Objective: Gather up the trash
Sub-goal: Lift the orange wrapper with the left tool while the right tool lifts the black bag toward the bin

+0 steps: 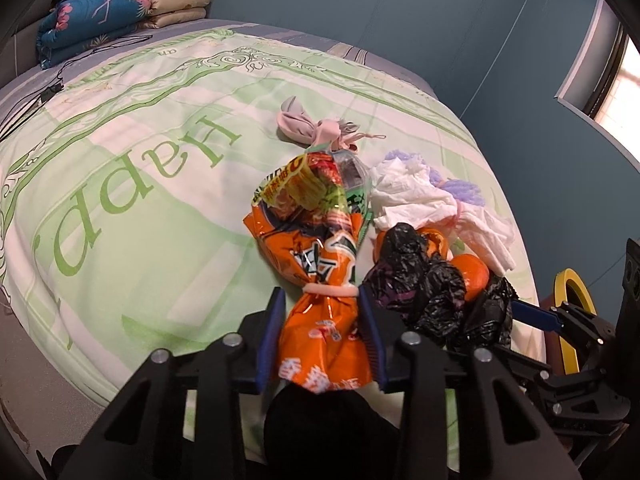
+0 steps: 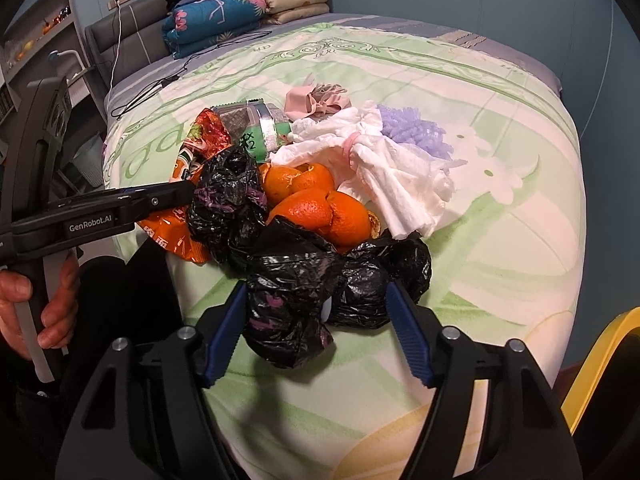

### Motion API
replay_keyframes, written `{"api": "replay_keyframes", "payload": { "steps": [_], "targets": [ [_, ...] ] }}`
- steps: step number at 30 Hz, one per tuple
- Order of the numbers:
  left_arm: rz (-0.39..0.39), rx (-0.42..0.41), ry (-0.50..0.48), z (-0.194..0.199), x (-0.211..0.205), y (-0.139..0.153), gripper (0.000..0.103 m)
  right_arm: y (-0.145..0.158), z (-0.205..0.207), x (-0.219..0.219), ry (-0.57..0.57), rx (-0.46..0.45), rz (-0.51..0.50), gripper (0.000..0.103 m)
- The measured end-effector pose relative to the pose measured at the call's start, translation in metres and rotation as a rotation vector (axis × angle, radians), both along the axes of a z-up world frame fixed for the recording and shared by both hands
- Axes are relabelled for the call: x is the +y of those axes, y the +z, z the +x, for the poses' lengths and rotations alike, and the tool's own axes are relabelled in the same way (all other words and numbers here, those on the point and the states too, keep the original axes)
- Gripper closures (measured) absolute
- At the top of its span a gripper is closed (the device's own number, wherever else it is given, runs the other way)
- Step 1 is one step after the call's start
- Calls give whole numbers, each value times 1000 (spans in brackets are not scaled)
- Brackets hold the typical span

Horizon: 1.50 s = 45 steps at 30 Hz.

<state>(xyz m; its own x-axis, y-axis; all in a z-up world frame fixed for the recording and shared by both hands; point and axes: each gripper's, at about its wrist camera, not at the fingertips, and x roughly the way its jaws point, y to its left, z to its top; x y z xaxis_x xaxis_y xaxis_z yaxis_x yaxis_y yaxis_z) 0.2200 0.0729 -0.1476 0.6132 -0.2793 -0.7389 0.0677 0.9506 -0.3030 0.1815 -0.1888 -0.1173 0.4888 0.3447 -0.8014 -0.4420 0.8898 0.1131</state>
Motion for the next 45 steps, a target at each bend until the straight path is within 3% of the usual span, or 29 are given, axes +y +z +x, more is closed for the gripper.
{"api": "replay_keyframes", "payload": {
  "steps": [6,10,11,24,45],
  "targets": [
    [-2,-20,0,-7,0,7,71,3,0,-4,3,10,16,62],
    [-10,-44,-2,-14,2,16,71,9,-4,-7,10,18,34,80],
    [-6,-55,-4,-17,2,19,71,10,-4,-8,12,24,43,89],
    [-16,-110,39,-44,18,45,71,22,-14,-19,-3,35,95,90],
    [-19,-260,18,-88,6,115,71,121,-60,-69,21,-66,309,90]
  ]
}}
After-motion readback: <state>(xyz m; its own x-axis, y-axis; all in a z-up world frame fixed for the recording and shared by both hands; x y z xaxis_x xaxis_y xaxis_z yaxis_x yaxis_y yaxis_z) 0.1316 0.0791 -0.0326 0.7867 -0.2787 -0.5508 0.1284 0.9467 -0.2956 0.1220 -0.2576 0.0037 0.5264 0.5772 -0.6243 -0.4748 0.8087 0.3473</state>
